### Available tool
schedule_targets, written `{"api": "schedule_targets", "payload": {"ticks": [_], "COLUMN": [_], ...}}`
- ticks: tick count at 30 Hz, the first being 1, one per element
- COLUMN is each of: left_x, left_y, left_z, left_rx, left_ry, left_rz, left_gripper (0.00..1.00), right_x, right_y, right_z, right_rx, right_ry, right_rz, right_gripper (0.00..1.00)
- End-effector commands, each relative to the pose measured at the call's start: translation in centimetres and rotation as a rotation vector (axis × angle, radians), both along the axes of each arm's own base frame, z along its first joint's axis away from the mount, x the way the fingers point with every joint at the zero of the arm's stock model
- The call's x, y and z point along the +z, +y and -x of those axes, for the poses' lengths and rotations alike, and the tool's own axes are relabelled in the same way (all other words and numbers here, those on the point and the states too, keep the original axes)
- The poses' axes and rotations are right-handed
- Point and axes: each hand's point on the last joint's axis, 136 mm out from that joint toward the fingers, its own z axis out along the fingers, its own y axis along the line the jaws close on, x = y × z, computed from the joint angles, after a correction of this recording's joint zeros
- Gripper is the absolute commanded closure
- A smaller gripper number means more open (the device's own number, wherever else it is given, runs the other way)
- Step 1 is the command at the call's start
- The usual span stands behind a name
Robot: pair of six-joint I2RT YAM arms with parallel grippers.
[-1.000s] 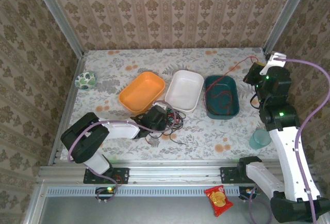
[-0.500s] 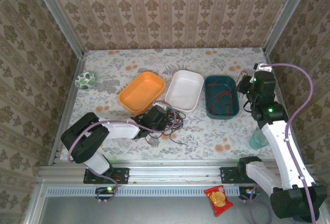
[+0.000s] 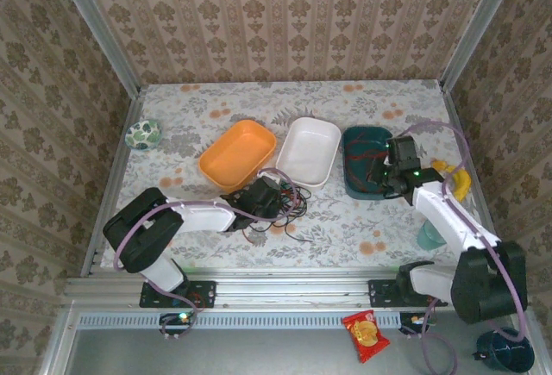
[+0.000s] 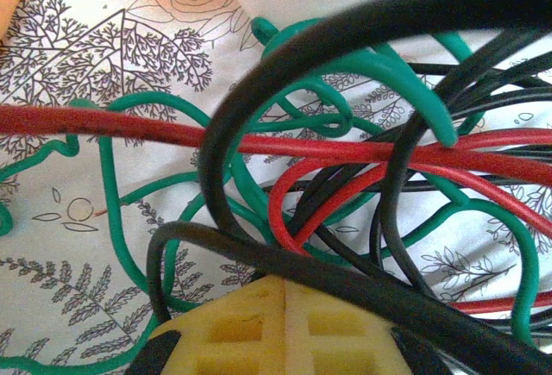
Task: Untangle the cables
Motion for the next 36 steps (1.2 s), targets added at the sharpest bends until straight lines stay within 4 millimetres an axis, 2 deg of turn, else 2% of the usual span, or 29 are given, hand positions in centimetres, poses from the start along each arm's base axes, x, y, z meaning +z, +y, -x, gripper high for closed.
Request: {"api": "schedule_targets", "payload": {"ticks": [1,10,12,13,15,16,19,22,25,27,29,30,32,34,36], "left_x": [-1.0,-0.8,-0.7,-0.7,-0.5,-0.3,0.3,1.1,2.1,2.7,3.3,3.6,3.9,4.2,4.4], "left_y": [0.4,0.2,0.2,0.2,0.2,0.3,0.3,0.2,0.0,-0.1,-0.2,-0.3,-0.4,-0.3,-0.1], "left_z": [0.6,0.7,0.7,0.7,0.7,0.7,0.7,0.6,0.5,0.4,0.3,0.2,0.2,0.1,0.1], "left_rx": [-0.019,-0.03,-0.032,-0.031,-0.029,-0.027,-0.023,-0.023,-0.023,-0.025,-0.027,-0.031,-0.032,-0.028,-0.02], "left_ry": [0.026,0.016,0.012,0.01,0.002,-0.002,-0.018,-0.036,-0.058,-0.072,-0.084,-0.091,-0.099,-0.104,-0.108], "left_rz": [-0.061,-0.066,-0.065,-0.065,-0.061,-0.058,-0.042,-0.018,0.008,0.023,0.038,0.045,0.057,0.069,0.084], "left_gripper": [1.0,1.0,1.0,1.0,1.0,1.0,1.0,1.0,1.0,1.0,1.0,1.0,1.0,1.0,0.96], "right_x": [-1.7,-3.5,-3.7,-3.7,-2.9,-1.6,1.2,3.6,5.2,5.9,6.4,6.6,6.8,6.6,5.9], "right_y": [1.2,0.7,0.4,0.3,-0.1,-0.6,-2.1,-3.2,-3.9,-3.6,-2.0,-0.1,4.2,10.1,14.6], "right_z": [0.5,-0.3,-0.5,-0.6,-1.0,-1.2,-1.4,-1.3,-1.0,-1.0,-1.2,-1.4,-1.0,0.8,3.1], "right_rx": [0.004,-0.023,-0.037,-0.043,-0.061,-0.082,-0.143,-0.186,-0.209,-0.193,-0.118,-0.028,0.157,0.399,0.589], "right_ry": [0.074,0.15,0.168,0.17,0.147,0.107,0.014,-0.058,-0.102,-0.124,-0.152,-0.177,-0.208,-0.222,-0.208], "right_rz": [-0.058,-0.021,-0.009,-0.002,0.014,0.027,0.075,0.113,0.132,0.122,0.083,0.04,-0.022,-0.075,-0.106], "right_gripper": [0.97,0.94,0.91,0.85,0.68,0.61,0.49,0.4,0.4,0.4,0.41,0.42,0.43,0.43,0.43]}}
